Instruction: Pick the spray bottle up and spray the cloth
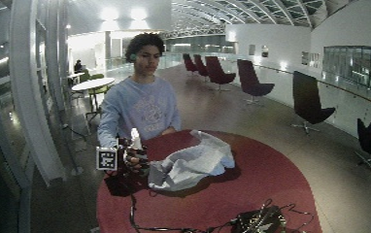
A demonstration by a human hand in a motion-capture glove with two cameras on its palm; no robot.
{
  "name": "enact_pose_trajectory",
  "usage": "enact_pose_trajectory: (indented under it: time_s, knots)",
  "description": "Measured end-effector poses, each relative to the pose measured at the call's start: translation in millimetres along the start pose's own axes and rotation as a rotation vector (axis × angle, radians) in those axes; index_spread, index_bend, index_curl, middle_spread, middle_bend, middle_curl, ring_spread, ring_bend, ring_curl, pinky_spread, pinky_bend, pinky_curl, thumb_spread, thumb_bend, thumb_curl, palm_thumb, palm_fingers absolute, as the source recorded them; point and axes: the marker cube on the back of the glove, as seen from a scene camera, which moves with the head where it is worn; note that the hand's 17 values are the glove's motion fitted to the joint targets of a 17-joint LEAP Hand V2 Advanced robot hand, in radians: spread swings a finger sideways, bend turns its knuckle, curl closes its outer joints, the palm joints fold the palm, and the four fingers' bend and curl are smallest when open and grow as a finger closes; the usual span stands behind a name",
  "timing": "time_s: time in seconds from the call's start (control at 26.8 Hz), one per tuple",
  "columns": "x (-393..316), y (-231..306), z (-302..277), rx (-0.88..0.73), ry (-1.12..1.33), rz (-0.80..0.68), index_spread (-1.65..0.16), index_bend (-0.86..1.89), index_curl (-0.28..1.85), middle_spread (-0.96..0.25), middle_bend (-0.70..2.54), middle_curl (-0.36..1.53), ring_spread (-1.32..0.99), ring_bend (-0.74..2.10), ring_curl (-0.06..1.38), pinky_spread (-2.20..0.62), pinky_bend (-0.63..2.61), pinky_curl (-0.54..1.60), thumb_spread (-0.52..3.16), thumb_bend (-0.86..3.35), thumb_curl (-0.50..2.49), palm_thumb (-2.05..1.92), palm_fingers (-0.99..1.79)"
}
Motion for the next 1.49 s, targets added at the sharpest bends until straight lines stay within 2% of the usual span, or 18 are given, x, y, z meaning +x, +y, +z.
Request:
enact_pose_trajectory:
  time_s: [0.19, 0.37, 0.52, 0.86, 1.49]
  knots:
    - [-17.8, -18.3, -5.1, -0.073, 0.007, 0.016, -0.29, 0.17, 0.28, -0.1, 0.21, 0.42, -0.1, 0.55, 0.39, 0.14, 0.3, 0.35, 0.78, 0.12, 0.47, 0.9, 1.09]
    - [-52.0, -47.2, 0.4, -0.321, 0.076, 0.039, -0.27, 0.14, 0.3, -0.1, 0.21, 0.43, -0.09, 0.59, 0.42, 0.1, 0.33, 0.37, 0.75, 0.05, 0.5, 0.87, 1.16]
    - [-70.5, -68.3, 11.5, -0.479, 0.13, 0.071, -0.25, 0.15, 0.32, -0.08, 0.25, 0.45, -0.08, 0.58, 0.42, 0.08, 0.32, 0.37, 0.86, -0.02, 0.48, 0.77, 1.19]
    - [-81.6, -88.3, 60.1, -0.742, 0.149, 0.254, -0.22, 0.16, 0.35, -0.05, 0.27, 0.46, -0.07, 0.6, 0.42, 0.06, 0.32, 0.37, 0.99, -0.02, 0.49, 0.74, 1.21]
    - [-73.1, -94.3, 87.3, -0.89, 0.194, 0.517, -0.18, 0.15, 0.38, -0.03, 0.28, 0.46, -0.05, 0.63, 0.43, 0.07, 0.34, 0.38, 1.09, -0.02, 0.49, 0.72, 1.2]
